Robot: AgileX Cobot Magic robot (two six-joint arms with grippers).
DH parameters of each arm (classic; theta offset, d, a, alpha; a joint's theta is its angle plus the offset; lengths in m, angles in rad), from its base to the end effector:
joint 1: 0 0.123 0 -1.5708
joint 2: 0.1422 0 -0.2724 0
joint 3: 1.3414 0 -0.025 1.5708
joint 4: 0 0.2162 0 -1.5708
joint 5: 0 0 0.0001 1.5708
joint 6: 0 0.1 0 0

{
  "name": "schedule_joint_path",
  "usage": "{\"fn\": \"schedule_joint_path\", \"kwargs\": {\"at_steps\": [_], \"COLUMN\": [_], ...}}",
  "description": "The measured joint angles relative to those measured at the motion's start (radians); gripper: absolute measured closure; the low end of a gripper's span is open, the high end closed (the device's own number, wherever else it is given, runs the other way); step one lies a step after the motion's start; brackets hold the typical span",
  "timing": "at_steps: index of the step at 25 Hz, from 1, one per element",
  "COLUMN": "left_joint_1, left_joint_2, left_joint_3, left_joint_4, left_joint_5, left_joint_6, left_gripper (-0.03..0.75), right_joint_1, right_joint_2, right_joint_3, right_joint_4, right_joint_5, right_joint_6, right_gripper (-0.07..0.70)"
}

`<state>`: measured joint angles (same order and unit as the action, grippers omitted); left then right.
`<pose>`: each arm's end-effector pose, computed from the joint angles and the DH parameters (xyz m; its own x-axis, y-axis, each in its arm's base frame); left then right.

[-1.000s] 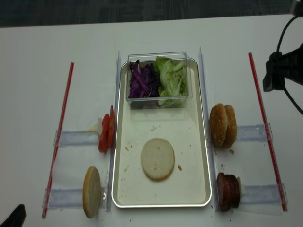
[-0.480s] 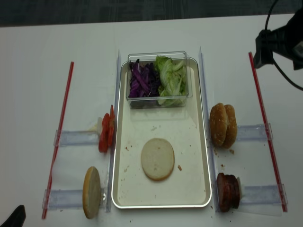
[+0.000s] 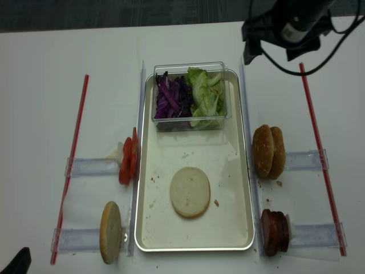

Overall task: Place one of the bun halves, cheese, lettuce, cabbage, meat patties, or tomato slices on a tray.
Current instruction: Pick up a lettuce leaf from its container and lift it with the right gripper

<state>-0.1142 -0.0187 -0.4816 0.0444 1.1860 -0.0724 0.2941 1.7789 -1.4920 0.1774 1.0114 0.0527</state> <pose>-0.0211 0.0066 0.2409 -0.5630 0.0086 -0.8264 0.0488 0.9985 -0.0229 0.3265 0.1145 0.2681 -0.9334 -0.1308 -0.3342 -0.2029 0.9604 0.1908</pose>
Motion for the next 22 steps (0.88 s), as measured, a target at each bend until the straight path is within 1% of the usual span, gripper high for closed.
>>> {"fn": "schedule_joint_path", "kwargs": {"at_steps": [5,10,15,20,22], "left_joint_1": [0.000,0.000,0.000,0.000,0.000], "left_joint_2": [0.000,0.000,0.000,0.000,0.000], "left_joint_3": [0.000,0.000,0.000,0.000,0.000], "left_joint_4": [0.000,0.000,0.000,0.000,0.000], "left_joint_5": [0.000,0.000,0.000,0.000,0.000], "left_joint_6": [0.000,0.000,0.000,0.000,0.000], "left_gripper": [0.240,0.240,0.240,0.240,0.240], "right_joint_1": [0.110,0.179,0.210,0.210,0.210], "right_joint_2": [0.121,0.232,0.308,0.337,0.349], "right_joint_3": [-0.126,-0.228,-0.281,-0.287,-0.287], "right_joint_4": [0.000,0.000,0.007,0.009,0.009], "right_joint_5": [0.002,0.002,0.000,-0.014,-0.029], "right_joint_6": [0.028,0.034,0.024,0.018,0.007], "right_gripper": [-0.062,-0.062,-0.055,-0.027,-0.025]}}
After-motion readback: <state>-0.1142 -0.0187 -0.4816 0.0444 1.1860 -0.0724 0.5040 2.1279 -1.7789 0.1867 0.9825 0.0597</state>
